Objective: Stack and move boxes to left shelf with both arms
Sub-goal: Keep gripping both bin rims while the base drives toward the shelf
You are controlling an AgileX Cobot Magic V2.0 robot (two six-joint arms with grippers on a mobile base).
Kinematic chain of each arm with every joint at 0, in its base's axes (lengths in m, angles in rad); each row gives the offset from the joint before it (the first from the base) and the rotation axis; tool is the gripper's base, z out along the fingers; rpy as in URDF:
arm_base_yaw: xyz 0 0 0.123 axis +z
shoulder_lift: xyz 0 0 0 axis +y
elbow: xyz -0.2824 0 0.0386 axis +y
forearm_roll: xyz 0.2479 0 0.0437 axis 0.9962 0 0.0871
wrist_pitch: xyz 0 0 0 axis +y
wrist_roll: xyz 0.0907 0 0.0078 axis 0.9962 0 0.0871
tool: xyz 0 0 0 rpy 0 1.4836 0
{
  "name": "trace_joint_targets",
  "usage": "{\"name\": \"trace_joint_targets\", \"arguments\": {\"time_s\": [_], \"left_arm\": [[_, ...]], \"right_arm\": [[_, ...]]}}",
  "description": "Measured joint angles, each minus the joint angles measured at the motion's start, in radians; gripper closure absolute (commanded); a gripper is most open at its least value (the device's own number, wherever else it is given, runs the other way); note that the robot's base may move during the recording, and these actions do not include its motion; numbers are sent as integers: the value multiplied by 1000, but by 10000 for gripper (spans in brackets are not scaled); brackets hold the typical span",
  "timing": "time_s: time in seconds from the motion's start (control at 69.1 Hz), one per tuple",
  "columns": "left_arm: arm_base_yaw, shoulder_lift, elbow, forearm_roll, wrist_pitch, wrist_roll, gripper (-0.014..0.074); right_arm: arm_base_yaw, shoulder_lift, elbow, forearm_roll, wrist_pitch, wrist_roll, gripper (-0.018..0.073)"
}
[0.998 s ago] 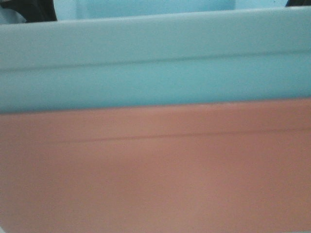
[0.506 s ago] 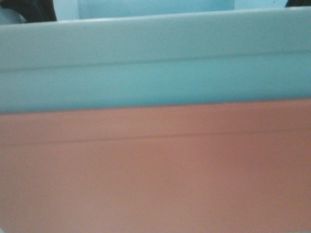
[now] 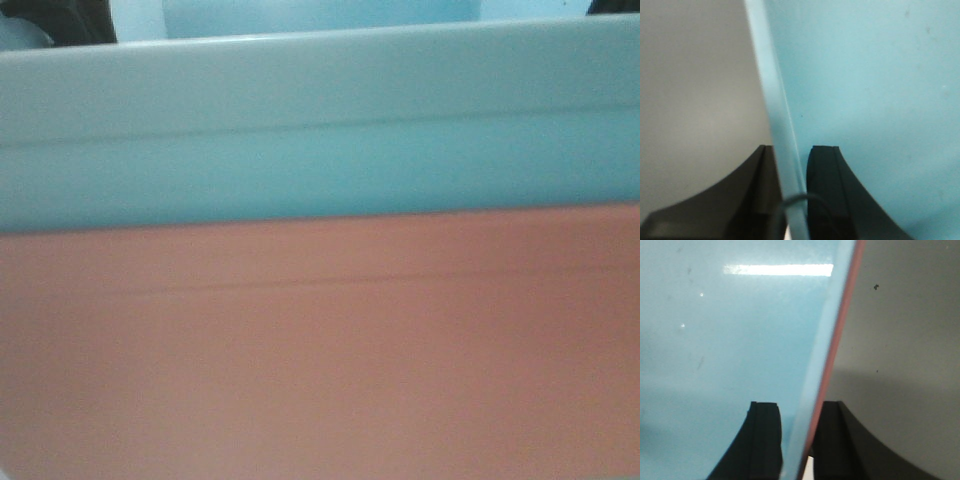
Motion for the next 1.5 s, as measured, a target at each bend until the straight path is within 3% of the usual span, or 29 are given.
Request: {"name": "trace_joint_targets", "arguments": {"time_s": [1.504], "left_arm": [[0,0,0,0,0,0,599]], "right_arm": [[0,0,0,0,0,0,523]]}}
